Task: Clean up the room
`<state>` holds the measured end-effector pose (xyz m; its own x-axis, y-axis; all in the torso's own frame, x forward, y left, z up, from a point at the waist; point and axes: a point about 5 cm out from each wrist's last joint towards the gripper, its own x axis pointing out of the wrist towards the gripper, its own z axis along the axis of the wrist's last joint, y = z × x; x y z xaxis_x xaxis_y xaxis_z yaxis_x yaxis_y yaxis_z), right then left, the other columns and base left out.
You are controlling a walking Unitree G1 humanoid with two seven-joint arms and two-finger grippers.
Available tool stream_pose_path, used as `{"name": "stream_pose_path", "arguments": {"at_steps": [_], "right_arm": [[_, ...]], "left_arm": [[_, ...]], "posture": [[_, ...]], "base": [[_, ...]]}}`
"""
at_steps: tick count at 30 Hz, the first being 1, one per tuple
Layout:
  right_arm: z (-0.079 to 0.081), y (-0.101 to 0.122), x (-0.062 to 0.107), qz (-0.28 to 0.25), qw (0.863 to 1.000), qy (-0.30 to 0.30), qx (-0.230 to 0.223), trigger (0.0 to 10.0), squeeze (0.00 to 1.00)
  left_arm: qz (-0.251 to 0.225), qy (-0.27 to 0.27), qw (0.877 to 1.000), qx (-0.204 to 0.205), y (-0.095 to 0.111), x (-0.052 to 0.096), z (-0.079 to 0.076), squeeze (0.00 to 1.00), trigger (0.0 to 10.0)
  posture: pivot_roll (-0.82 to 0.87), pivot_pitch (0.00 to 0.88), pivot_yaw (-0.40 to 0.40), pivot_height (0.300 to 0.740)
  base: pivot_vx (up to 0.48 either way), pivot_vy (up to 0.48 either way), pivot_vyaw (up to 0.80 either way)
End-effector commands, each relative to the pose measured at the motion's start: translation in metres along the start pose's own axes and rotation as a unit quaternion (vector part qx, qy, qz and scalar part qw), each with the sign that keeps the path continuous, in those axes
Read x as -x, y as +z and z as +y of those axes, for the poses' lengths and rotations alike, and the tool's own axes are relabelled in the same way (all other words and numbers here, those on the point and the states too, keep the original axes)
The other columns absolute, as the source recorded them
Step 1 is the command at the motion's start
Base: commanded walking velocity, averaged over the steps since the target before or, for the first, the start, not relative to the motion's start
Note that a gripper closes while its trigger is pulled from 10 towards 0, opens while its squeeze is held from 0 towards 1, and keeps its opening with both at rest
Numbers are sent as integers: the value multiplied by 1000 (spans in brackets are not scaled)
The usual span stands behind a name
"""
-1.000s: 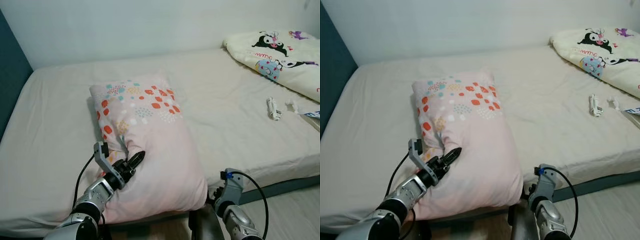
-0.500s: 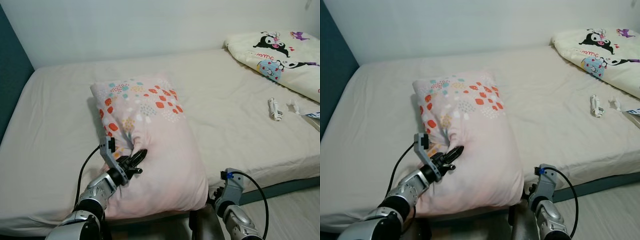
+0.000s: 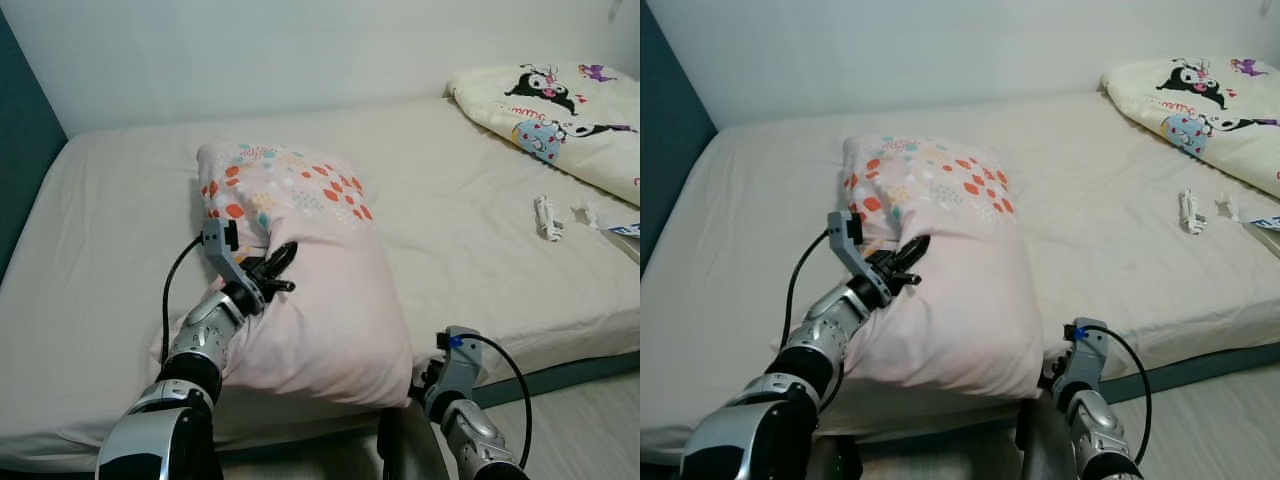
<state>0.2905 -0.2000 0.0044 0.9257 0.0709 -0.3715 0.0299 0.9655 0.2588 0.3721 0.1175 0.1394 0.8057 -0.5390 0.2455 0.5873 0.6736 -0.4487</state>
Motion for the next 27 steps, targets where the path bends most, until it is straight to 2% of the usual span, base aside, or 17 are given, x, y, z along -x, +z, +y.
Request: {"name": "stream_pose_path", "arguments": {"at_steps": [1, 2, 9, 14, 18, 22, 27], "right_arm": [[5, 6, -2, -16, 1000, 10, -6, 10000, 0], [5, 6, -3, -17, 1000, 12, -7, 10000, 0], [12, 6, -4, -19, 999, 26, -8, 10000, 0], [14, 5, -4, -17, 999, 32, -7, 10000, 0], [14, 4, -4, -17, 999, 33, -7, 10000, 0], [14, 5, -4, -16, 999, 33, -9, 10000, 0], [14, 5, -4, -17, 999, 34, -11, 10000, 0]], "left_arm": [[-14, -16, 1000, -5, 7, -5, -5, 0, 4980], [-14, -17, 1000, -6, 6, -5, -7, 0, 10000], [-21, -4, 1000, 0, -3, -3, -13, 0, 10000], [-52, -23, 998, 19, 3, -6, -22, 0, 10000], [-54, -24, 998, 23, 4, -7, -24, 0, 10000], [-31, -2, 999, 11, 4, -13, -27, 0, 10000], [16, 1, 1000, 6, -8, -14, -31, 0, 10000]], "posture": [[-107, 110, 10, 360], [-103, 113, 10, 365], [-99, 116, 9, 390], [-95, 116, 7, 420], [-95, 115, 6, 430], [-94, 112, 7, 445], [-96, 110, 7, 470]], "base": [[0, 0, 0], [0, 0, 0], [0, 0, 0], [0, 0, 0], [0, 0, 0], [0, 0, 0], [0, 0, 0]]}}
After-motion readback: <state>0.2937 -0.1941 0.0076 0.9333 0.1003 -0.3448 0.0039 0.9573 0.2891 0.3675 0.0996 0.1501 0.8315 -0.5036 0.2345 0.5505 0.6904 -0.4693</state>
